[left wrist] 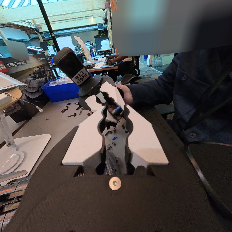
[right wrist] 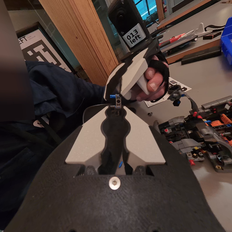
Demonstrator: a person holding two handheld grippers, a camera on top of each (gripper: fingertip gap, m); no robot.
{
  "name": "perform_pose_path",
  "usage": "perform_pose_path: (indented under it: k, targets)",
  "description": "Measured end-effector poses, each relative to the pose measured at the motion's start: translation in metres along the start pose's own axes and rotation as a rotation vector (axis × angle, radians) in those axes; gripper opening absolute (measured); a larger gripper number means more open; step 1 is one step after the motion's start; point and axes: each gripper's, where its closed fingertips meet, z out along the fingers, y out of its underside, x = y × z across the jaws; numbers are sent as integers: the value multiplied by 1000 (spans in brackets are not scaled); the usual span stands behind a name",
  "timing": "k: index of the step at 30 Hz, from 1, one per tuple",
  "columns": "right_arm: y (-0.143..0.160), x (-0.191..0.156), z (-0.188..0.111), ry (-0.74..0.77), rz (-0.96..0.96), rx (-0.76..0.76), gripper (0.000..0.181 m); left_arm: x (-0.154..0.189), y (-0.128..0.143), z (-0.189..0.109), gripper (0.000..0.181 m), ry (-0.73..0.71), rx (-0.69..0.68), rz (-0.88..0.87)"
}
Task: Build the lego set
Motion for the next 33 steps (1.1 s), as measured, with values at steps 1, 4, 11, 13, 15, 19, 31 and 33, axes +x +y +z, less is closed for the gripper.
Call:
perform_pose_path:
  k: [1, 4, 11, 13, 15, 19, 31, 33]
  targets:
    - [0, -1, 0, -5, 0, -3, 14, 2, 3, 2, 28, 6, -19, 6]
    - [1, -3, 1, -19, 6, -9, 15, 11, 7, 6, 30, 53, -39, 13]
    - [8, -12, 5, -92, 24, -34, 15, 21, 10, 9, 22, 108, -56, 17]
    - [9, -15, 6, -123, 39, -37, 14, 24, 10, 9, 22, 123, -58, 21]
    - [10, -17, 6, -146, 48, -36, 14, 26, 10, 9, 22, 135, -57, 21]
    - [7, -18, 5, -177, 74, -11, 14, 29, 9, 9, 28, 136, -57, 36]
    - [3, -5, 0, -124, 110, 22, 14, 12, 14, 8, 25, 43, -81, 54]
    - [3, -2, 0, -107, 113, 24, 14, 9, 16, 7, 25, 31, -92, 57]
